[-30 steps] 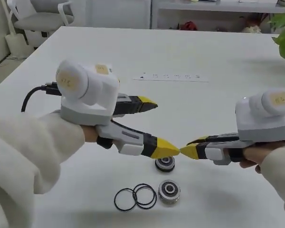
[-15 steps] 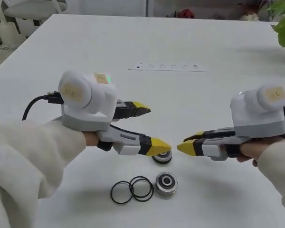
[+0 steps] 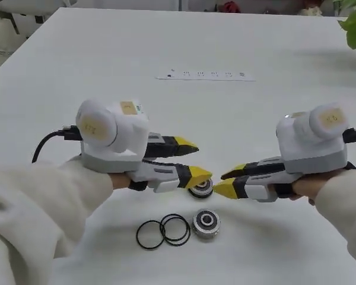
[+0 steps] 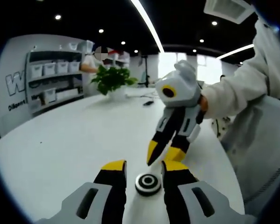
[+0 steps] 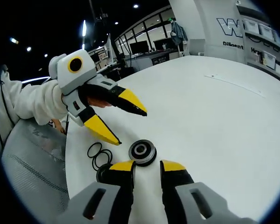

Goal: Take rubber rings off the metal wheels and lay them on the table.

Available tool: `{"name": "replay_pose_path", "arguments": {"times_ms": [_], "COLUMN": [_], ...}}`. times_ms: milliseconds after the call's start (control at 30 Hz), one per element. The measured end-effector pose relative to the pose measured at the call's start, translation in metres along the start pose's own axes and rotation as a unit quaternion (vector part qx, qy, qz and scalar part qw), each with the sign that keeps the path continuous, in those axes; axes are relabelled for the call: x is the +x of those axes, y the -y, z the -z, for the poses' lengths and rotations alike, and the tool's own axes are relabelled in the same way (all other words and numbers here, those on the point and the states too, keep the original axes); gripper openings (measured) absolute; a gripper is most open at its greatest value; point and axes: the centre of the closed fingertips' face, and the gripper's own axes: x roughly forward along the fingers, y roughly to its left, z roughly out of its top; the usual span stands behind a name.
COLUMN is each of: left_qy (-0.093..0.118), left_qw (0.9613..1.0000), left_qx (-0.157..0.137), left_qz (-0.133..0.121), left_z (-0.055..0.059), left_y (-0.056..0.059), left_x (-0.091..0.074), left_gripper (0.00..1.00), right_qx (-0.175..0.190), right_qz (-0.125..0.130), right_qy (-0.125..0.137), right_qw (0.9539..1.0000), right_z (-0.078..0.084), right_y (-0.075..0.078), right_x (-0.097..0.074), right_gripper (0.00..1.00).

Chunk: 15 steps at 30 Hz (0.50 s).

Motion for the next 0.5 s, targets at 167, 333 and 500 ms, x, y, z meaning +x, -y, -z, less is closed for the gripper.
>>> {"name": "replay_pose_path", "arguments": {"times_ms": [167,333,500], "left_qy": [-0.016,-0.024,-0.024], "left_qw": [0.9999,0.9997,0.9994], "left_qx": [-0.001,-0.007,-0.024], "left_qz": [0.004,-0.004,-0.01], "left_z": [0.012,0.022,0.027], "left_y": [0.004,0.002,0.001], "left_x": [0.004,0.007,0.007], "left_gripper": [0.26,0.21,0.19], "right_qx": [-0.015,-0.03,-0.04], "right_qz": [-0.003,-0.002,-0.002], "right_qy": [-0.014,-0.022,-0.018], "right_qw": [0.9998,0.9993,0.999], "right_z": [0.006,0.01,0.01], "right_y": [-0.003,-0.003,-0.003], "right_x": [0.006,0.011,0.014], "right_gripper": [0.19,0.2,0.21]}}
